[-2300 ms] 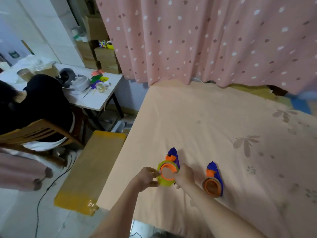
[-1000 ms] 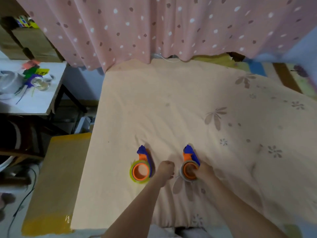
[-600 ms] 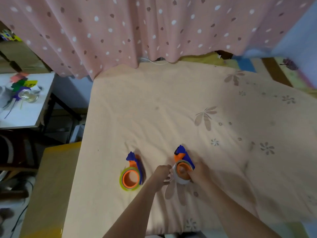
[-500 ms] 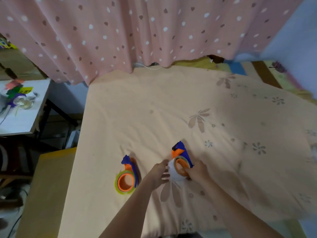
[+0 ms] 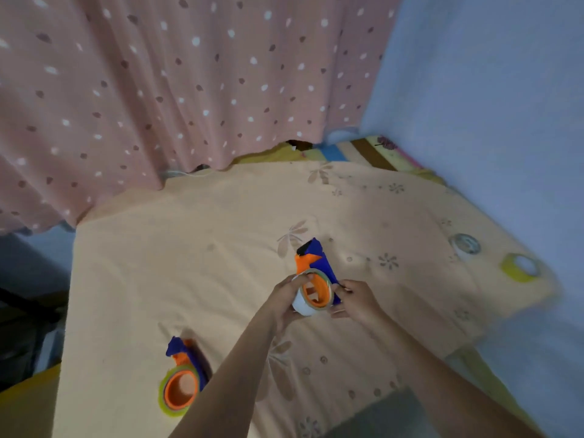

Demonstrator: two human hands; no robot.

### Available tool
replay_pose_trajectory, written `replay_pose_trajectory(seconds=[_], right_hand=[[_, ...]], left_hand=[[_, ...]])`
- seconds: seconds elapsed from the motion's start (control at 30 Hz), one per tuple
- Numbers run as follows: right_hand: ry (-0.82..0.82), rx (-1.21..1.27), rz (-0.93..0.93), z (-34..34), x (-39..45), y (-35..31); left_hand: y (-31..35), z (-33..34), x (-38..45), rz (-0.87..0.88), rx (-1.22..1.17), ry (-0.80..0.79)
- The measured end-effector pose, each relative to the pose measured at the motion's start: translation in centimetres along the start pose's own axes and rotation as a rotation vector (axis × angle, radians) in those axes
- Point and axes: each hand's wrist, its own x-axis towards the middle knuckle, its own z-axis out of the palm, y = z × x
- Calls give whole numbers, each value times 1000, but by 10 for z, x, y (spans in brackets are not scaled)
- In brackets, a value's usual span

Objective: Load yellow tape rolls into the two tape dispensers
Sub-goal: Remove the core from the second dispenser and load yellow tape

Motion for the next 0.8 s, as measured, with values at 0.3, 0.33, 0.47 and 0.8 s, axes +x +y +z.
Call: replay_pose_trajectory(seconds=[0.3, 0.33, 0.47, 0.8], right_hand=[[335, -50, 51, -104, -17, 32], [405, -120, 66, -114, -18, 36], [586, -270, 42, -158, -19, 55], [130, 56, -113, -322, -14, 93]], left_hand=[[-13, 92, 15, -72, -38, -222], [-15, 106, 18, -75, -47, -246], [-27, 170, 35, -70, -14, -316], [-55, 379, 75, -27, 35, -322]])
